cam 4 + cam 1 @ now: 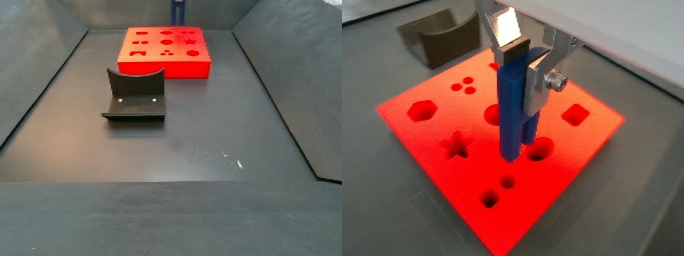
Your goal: Insert the square-circle object.
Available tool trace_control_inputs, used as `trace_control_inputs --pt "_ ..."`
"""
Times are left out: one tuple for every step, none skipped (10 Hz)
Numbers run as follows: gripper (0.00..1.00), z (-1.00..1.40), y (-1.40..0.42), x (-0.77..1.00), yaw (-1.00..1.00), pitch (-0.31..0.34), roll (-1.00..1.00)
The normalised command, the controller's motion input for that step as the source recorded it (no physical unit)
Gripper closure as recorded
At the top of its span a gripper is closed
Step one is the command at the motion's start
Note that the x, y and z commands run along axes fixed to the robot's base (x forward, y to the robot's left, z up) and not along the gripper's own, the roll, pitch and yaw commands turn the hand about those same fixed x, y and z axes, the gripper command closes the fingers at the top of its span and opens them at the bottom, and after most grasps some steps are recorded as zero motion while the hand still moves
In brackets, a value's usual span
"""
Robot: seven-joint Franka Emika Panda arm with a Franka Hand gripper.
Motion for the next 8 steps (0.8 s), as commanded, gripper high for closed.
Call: trace_control_inputs --pt "1.00 0.12 -0.30 0.00 -0.28 0.000 0.18" --pt "1.00 0.02 -0.21 -0.20 -0.15 0.027 0.33" --pt "1.00 0.00 -0.20 -0.21 -0.14 0.054 0.48" --pt "1.00 -0.01 -0.17 -0.20 -0.13 0.063 0.49" --pt "1.00 -0.03 -0.08 -0.07 -0.08 0.069 0.40" --pt "1.00 -0.18 0.00 -0.07 -0.06 0.000 0.10" --pt "1.00 -0.29 0.12 0.00 0.00 -0.009 0.00" --pt "1.00 -0.35 0.15 0.00 0.00 -0.027 -0.08"
